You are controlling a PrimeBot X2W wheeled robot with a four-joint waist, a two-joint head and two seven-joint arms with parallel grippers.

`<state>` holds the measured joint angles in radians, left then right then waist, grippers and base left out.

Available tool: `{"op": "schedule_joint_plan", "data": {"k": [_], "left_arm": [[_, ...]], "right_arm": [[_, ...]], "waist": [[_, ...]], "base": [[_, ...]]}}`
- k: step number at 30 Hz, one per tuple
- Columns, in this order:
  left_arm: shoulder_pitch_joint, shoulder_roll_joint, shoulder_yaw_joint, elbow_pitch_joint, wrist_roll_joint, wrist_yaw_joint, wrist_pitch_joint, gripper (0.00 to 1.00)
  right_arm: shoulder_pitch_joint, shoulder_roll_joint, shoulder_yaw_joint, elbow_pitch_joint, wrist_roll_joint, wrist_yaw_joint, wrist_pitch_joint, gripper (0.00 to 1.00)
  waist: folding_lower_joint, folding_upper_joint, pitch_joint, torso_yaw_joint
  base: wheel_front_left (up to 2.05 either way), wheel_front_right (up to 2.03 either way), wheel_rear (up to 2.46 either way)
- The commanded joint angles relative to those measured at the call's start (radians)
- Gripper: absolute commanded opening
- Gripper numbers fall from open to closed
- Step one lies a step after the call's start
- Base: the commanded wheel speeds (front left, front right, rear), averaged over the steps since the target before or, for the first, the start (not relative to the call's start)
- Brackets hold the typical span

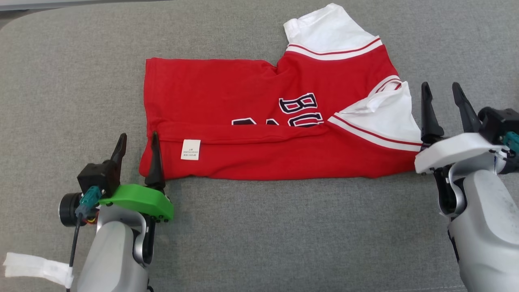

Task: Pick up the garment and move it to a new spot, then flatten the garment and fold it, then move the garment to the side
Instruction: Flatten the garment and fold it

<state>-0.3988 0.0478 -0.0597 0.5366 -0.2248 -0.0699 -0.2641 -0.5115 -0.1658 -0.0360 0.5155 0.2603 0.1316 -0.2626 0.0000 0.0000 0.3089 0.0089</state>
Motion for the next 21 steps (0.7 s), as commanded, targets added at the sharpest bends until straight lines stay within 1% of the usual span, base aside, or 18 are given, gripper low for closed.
{"op": "schedule_joint_plan", "data": {"k": [1,4,7,9,14,18,21], "left_arm": [[0.020,0.005,-0.003,-0.013,-0.011,0.003,0.000,1.00],[0.066,0.006,-0.021,-0.032,-0.045,0.001,0.000,1.00],[0.090,0.006,-0.037,-0.022,-0.065,-0.001,0.000,1.00],[0.101,0.006,-0.037,-0.009,-0.063,0.008,0.000,1.00],[0.091,0.006,-0.031,0.038,-0.057,0.033,0.000,1.00],[0.064,0.006,-0.027,0.083,-0.060,0.052,0.001,1.00],[0.059,0.006,-0.031,0.117,-0.067,0.056,0.002,1.00]], "right_arm": [[0.031,0.004,-0.013,-0.024,-0.005,-0.002,-0.003,1.00],[0.108,0.016,-0.026,-0.079,0.001,-0.002,-0.002,1.00],[0.166,0.020,-0.028,-0.099,0.017,-0.002,-0.003,1.00],[0.197,0.022,-0.020,-0.101,0.017,-0.002,-0.003,1.00],[0.233,0.026,0.008,-0.071,0.005,-0.002,-0.003,1.00],[0.230,0.026,0.041,-0.034,-0.005,-0.002,-0.003,1.00],[0.219,0.025,0.049,-0.014,-0.012,-0.002,-0.002,1.00]], "waist": [[0.0000,0.0000,-0.003,0.000],[0.0000,0.0000,-0.010,-0.002],[0.0000,0.0000,-0.013,-0.008],[0.0000,0.0000,-0.013,-0.013],[0.0000,0.0000,-0.005,-0.025],[0.0000,0.0000,0.006,-0.029],[0.0000,0.0000,0.012,-0.030]], "base": [[0.00,0.00,0.00],[0.00,0.00,0.00],[0.00,0.00,0.00],[0.00,0.00,0.00],[0.00,0.00,0.00],[0.00,0.00,0.00],[0.00,0.00,0.00]]}}
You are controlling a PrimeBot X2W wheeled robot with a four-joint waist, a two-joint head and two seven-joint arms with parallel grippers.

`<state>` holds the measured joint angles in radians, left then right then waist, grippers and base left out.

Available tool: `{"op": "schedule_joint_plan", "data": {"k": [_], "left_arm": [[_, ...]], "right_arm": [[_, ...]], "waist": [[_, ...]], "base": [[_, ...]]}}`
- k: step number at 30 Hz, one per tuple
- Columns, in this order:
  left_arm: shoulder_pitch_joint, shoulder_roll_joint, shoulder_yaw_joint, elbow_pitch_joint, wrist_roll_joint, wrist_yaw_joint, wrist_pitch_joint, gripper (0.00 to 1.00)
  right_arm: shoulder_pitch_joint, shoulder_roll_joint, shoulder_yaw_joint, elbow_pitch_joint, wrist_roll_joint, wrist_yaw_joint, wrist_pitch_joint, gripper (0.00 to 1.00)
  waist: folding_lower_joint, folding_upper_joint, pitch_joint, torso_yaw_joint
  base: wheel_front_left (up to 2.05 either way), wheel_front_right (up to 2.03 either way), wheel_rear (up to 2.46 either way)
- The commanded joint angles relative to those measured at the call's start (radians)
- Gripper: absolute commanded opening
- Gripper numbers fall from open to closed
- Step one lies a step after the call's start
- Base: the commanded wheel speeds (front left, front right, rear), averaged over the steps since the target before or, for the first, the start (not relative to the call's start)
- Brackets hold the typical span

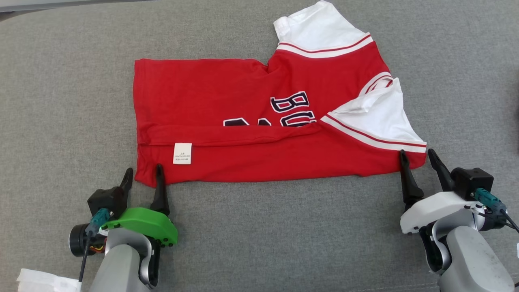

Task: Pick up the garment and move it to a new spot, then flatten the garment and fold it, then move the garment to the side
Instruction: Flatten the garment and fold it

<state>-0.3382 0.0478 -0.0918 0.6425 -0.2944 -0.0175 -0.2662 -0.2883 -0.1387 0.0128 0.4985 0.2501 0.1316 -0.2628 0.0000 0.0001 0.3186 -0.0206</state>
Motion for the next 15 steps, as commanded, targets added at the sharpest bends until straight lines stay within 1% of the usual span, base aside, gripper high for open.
{"op": "schedule_joint_plan", "data": {"k": [1,4,6,7,8,9,10,15], "left_arm": [[-0.004,0.006,0.001,0.019,-0.002,0.007,0.004,1.00],[-0.004,0.006,-0.007,0.039,-0.013,0.006,0.005,1.00],[0.002,0.006,-0.014,0.059,-0.024,0.002,0.007,0.41],[0.002,0.006,-0.017,0.064,-0.033,-0.002,0.007,0.00],[0.003,0.006,-0.021,0.070,-0.035,-0.003,0.008,0.00],[0.002,0.005,-0.026,0.076,-0.046,-0.011,0.008,0.00],[0.000,0.004,-0.032,0.074,-0.055,-0.023,0.008,0.00],[-0.008,0.006,-0.028,0.049,-0.060,-0.033,0.006,0.00]], "right_arm": [[-0.007,-0.002,0.000,0.010,-0.003,-0.002,-0.002,1.00],[-0.009,-0.006,0.016,0.027,-0.001,-0.002,-0.002,1.00],[-0.010,-0.010,0.031,0.038,0.006,-0.002,-0.002,1.00],[-0.011,-0.014,0.040,0.044,0.012,-0.002,0.000,0.58],[-0.012,-0.016,0.048,0.047,0.018,-0.002,0.000,0.37],[-0.014,-0.016,0.058,0.050,0.026,-0.002,0.000,0.00],[-0.016,-0.014,0.066,0.054,0.034,-0.002,0.000,0.00],[-0.043,-0.020,0.062,0.047,0.089,-0.002,0.000,0.00]], "waist": [[0.0000,-0.0001,0.004,0.001],[0.0000,-0.0001,0.006,0.005],[0.0000,-0.0001,0.007,0.007],[0.0000,-0.0001,0.007,0.008],[0.0000,-0.0001,0.007,0.009],[0.0000,-0.0001,0.007,0.010],[0.0000,-0.0001,0.007,0.010],[0.0000,-0.0001,-0.004,0.014]], "base": [[0.00,0.00,0.00],[0.00,0.00,0.00],[0.00,0.00,0.00],[0.00,0.00,0.00],[0.00,0.00,0.00],[0.00,0.00,0.00],[0.00,0.00,0.00],[0.00,0.00,0.00]]}}
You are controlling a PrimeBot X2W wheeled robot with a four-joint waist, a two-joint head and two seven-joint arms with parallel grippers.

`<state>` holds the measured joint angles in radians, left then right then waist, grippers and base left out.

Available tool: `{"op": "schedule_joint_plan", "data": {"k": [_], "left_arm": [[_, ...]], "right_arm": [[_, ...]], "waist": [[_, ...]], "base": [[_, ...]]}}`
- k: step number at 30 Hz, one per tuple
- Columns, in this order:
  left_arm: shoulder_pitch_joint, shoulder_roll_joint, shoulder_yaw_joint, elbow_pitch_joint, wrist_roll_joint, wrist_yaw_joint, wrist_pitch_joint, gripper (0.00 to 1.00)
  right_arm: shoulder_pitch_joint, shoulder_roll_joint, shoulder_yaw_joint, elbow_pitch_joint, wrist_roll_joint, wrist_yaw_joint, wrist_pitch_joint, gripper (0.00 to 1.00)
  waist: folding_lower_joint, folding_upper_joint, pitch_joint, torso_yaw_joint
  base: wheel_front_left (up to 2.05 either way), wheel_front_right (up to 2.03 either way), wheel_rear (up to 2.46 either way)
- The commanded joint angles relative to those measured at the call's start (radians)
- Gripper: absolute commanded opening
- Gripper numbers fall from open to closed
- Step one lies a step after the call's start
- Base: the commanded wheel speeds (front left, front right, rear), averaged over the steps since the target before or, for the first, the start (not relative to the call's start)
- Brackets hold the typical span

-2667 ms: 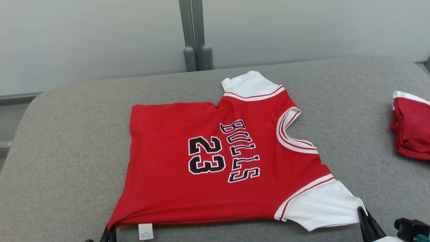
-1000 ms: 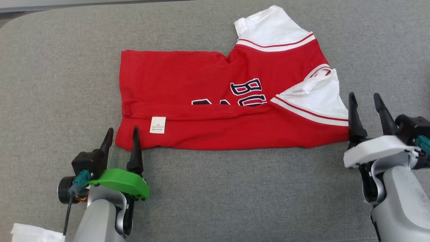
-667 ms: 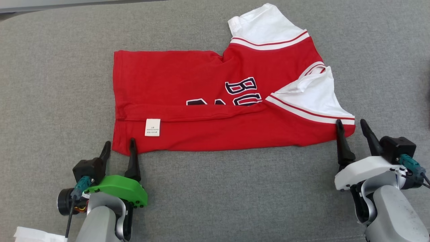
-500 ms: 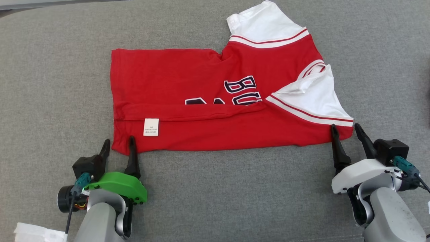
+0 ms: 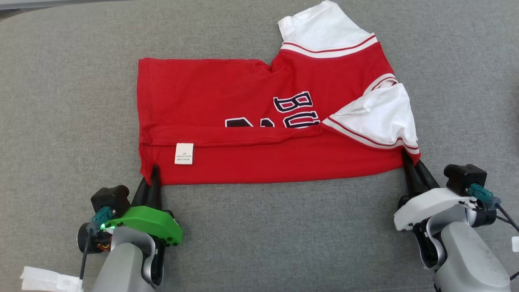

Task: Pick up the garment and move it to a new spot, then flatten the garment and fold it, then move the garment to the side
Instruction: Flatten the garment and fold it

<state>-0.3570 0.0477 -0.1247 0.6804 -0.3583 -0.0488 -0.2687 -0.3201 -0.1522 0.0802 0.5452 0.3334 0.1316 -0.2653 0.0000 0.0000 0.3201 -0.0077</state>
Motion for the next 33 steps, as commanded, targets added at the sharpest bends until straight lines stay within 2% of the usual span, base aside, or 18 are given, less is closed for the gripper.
{"op": "schedule_joint_plan", "data": {"k": [1,8,11,16,23,27,28,29,30,33], "left_arm": [[0.013,0.006,0.010,0.004,-0.002,-0.002,0.008,0.00],[0.041,0.008,0.053,-0.051,0.029,-0.013,0.005,0.00],[0.092,0.008,0.068,-0.047,0.035,-0.024,0.005,0.00],[0.181,0.008,0.077,-0.027,0.023,-0.025,0.005,0.00],[0.315,0.008,0.047,-0.029,-0.029,0.001,0.005,0.00],[0.347,0.008,0.024,-0.035,-0.039,0.018,0.005,0.00],[0.349,0.008,0.021,-0.042,-0.036,0.023,0.005,0.47],[0.347,0.008,0.018,-0.047,-0.032,0.028,0.005,1.00],[0.339,0.008,0.014,-0.055,-0.028,0.030,0.005,1.00],[0.301,0.006,0.020,-0.095,-0.015,0.041,0.005,1.00]], "right_arm": [[-0.017,-0.007,-0.008,-0.005,0.013,-0.002,0.002,0.00],[-0.029,-0.013,-0.034,-0.010,0.079,-0.002,0.001,0.00],[0.012,-0.027,-0.010,0.017,0.106,-0.002,0.001,0.00],[0.097,-0.046,0.041,0.039,0.148,-0.002,0.000,0.00],[0.240,-0.053,0.088,0.041,0.195,-0.002,0.000,0.00],[0.272,-0.049,0.097,0.042,0.196,-0.002,0.000,0.00],[0.272,-0.046,0.091,0.043,0.195,-0.002,0.000,0.48],[0.267,-0.044,0.088,0.045,0.191,-0.002,0.000,0.94],[0.251,-0.044,0.082,0.038,0.184,-0.002,0.000,1.00],[0.208,-0.043,0.063,0.016,0.158,-0.002,0.000,1.00]], "waist": [[0.0000,0.0000,-0.012,0.001],[0.0000,0.0000,-0.119,0.002],[0.0000,0.0000,-0.210,0.001],[0.0000,0.0000,-0.300,0.002],[0.0000,0.0000,-0.327,0.004],[0.0000,0.0000,-0.318,0.009],[0.0000,0.0000,-0.314,0.009],[0.0000,0.0000,-0.309,0.010],[0.0000,0.0000,-0.303,0.010],[0.0000,0.0000,-0.278,0.012]], "base": [[0.00,0.00,0.00],[0.00,0.00,0.00],[0.00,0.00,0.00],[0.00,0.00,0.00],[0.00,0.00,0.00],[0.00,0.00,0.00],[0.00,0.00,0.00],[0.00,0.00,0.00],[0.00,0.00,0.00],[0.00,0.00,0.00]]}}
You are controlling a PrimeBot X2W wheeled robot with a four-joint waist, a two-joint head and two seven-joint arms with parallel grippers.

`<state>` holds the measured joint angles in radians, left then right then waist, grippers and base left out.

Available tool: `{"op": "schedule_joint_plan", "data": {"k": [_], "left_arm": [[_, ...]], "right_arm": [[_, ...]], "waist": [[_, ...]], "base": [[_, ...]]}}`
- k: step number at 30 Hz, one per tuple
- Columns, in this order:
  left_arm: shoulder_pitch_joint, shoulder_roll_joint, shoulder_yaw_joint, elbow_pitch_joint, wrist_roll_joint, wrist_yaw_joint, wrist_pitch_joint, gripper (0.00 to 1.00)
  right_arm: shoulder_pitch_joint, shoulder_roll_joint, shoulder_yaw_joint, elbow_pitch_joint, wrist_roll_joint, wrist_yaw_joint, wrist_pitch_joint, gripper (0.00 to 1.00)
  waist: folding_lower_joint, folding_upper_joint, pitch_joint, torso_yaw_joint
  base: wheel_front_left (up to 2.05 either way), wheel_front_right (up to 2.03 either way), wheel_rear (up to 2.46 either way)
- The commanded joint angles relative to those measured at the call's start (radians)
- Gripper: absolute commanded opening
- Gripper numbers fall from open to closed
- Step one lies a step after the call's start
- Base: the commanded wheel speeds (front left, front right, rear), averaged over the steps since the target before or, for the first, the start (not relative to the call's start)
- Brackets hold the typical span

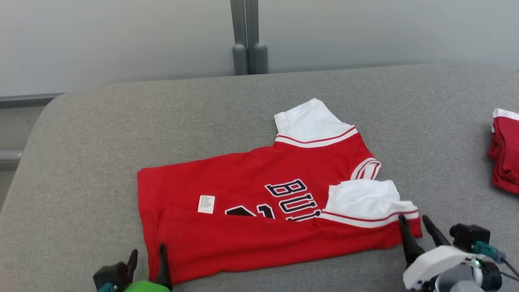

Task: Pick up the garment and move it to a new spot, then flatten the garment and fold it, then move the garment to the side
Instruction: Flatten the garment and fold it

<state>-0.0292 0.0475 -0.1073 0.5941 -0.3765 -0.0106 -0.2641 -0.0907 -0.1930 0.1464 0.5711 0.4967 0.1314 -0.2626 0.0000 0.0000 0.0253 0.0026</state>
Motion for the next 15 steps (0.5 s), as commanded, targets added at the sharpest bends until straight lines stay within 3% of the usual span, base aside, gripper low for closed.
{"op": "schedule_joint_plan", "data": {"k": [1,7,15], "left_arm": [[-0.038,0.006,0.006,-0.020,0.008,0.007,0.000,1.00],[-0.171,0.006,0.024,-0.025,0.053,0.015,0.000,1.00],[-0.410,0.029,0.054,0.140,0.113,0.009,0.000,1.00]], "right_arm": [[-0.039,0.000,-0.007,-0.014,-0.016,-0.002,-0.003,1.00],[-0.187,-0.007,0.003,-0.025,-0.081,-0.002,-0.003,1.00],[-0.407,-0.022,0.087,0.040,-0.118,-0.002,0.017,1.00]], "waist": [[0.0000,0.0000,0.027,0.002],[0.0000,0.0000,0.103,0.009],[0.0000,0.0000,0.202,0.007]], "base": [[0.00,0.00,0.00],[0.00,0.00,0.00],[0.00,0.00,0.00]]}}
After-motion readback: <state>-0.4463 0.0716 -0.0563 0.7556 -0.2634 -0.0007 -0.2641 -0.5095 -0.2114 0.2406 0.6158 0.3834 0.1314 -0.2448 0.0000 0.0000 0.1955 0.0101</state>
